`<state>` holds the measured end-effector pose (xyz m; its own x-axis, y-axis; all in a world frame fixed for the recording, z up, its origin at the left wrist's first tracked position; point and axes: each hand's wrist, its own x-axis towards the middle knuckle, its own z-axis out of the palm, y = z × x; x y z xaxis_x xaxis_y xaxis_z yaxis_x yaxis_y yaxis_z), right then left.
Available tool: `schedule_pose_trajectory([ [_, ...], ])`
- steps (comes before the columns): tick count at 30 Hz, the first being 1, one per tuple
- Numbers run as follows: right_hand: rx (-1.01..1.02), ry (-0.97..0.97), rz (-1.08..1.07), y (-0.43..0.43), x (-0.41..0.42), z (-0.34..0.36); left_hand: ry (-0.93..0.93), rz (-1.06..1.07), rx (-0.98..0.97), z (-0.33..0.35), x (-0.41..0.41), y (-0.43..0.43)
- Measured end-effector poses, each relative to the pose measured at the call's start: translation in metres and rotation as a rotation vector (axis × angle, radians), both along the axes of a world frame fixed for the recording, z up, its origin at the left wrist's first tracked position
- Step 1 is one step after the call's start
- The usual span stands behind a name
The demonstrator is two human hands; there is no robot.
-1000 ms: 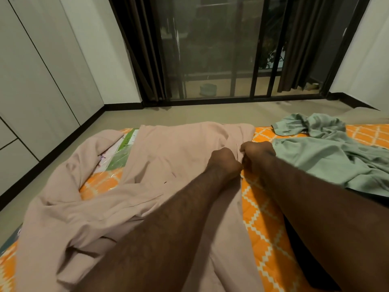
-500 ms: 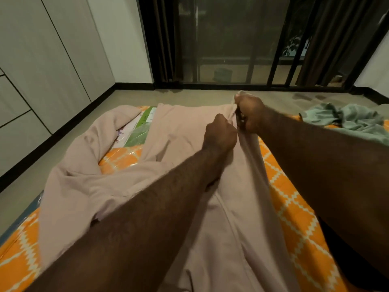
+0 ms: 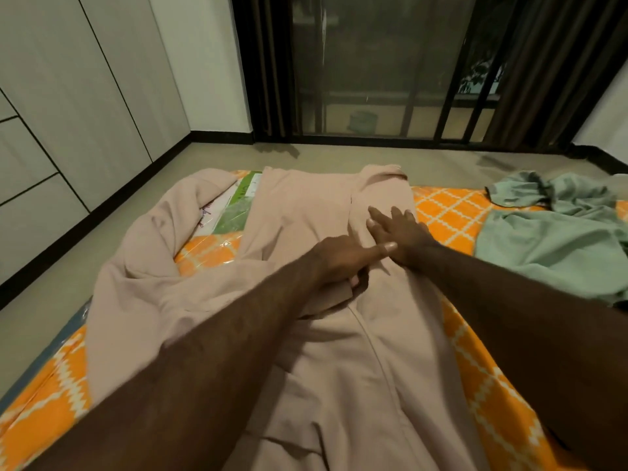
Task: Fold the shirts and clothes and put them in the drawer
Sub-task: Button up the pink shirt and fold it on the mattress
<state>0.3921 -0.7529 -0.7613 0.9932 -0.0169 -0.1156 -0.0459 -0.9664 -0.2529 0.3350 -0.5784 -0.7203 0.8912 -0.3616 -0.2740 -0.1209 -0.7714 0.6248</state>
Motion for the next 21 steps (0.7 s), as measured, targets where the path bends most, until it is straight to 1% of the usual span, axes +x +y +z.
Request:
schedule_pose_trajectory([
  [4,-0.081,0.029,0.055,0.003,-0.050,-0.004,0.038,-0.018,-0.001,0.001,-0.028,0.015],
  [8,-0.007,0.001,0.056,0.012,-0.126,-0.009,-0.096,-0.083,0.170,0.002,-0.069,0.027],
  [12,0.138,0.037,0.051,0.020,-0.185,-0.009,-0.215,0.015,0.384,-0.005,-0.107,0.037],
  [13,0.148,0.043,0.060,0.021,-0.200,-0.005,-0.278,0.022,0.424,-0.005,-0.118,0.040],
  [15,0.143,0.069,0.092,0.022,-0.232,0.001,-0.443,0.011,0.475,-0.005,-0.142,0.047],
  [17,0.110,0.080,0.096,0.021,-0.261,0.001,-0.553,-0.037,0.495,-0.011,-0.162,0.052],
  [21,0.049,0.082,0.089,0.026,-0.306,-0.004,-0.567,-0.122,0.579,-0.022,-0.194,0.060],
])
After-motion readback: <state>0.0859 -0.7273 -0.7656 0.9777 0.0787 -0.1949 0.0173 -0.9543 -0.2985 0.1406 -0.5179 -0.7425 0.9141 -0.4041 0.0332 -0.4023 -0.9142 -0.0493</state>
